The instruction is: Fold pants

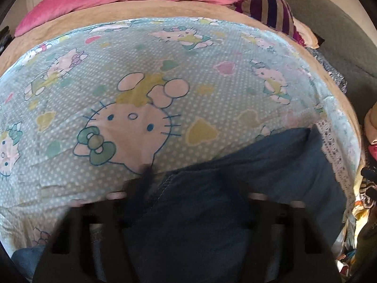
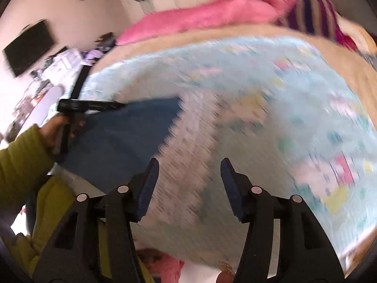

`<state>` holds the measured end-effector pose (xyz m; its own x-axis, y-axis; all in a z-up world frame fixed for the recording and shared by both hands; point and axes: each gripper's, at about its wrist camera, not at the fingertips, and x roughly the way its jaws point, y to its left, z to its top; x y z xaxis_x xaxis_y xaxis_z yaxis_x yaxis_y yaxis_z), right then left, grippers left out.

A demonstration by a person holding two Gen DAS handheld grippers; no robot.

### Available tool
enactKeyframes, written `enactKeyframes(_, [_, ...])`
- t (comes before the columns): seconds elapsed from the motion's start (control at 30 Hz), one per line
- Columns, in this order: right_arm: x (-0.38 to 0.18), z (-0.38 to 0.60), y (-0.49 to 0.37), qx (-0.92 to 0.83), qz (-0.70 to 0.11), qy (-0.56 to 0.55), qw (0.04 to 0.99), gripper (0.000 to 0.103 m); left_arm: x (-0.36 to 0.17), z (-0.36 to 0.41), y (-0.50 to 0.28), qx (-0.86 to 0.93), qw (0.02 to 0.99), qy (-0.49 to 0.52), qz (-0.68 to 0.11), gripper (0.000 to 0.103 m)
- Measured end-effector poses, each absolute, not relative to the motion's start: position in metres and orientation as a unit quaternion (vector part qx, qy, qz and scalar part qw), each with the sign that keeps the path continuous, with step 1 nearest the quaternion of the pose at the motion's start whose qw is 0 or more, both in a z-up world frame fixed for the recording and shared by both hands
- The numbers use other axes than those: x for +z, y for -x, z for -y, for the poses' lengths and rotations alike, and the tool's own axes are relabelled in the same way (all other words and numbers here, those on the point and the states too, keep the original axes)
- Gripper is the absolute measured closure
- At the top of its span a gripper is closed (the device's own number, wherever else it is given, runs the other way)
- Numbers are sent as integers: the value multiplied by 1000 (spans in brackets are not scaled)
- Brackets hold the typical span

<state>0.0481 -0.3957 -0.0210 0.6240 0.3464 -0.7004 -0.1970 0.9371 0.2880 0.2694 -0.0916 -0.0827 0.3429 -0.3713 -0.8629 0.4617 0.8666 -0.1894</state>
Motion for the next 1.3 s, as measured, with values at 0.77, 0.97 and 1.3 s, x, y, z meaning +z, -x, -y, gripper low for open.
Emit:
enactKeyframes(0.77, [-18, 393, -123, 162, -408, -108, 892, 42, -49, 59, -263, -241, 869, 9, -433, 93])
enactKeyframes(0.97, [-46, 412, -198, 187, -445, -76, 872, 53, -38, 74, -239, -271, 860, 6, -432, 93])
enactKeyframes(1.3, [-65, 412, -190, 176, -431, -104, 879, 91, -81, 73, -242, -237, 848, 1, -473, 93])
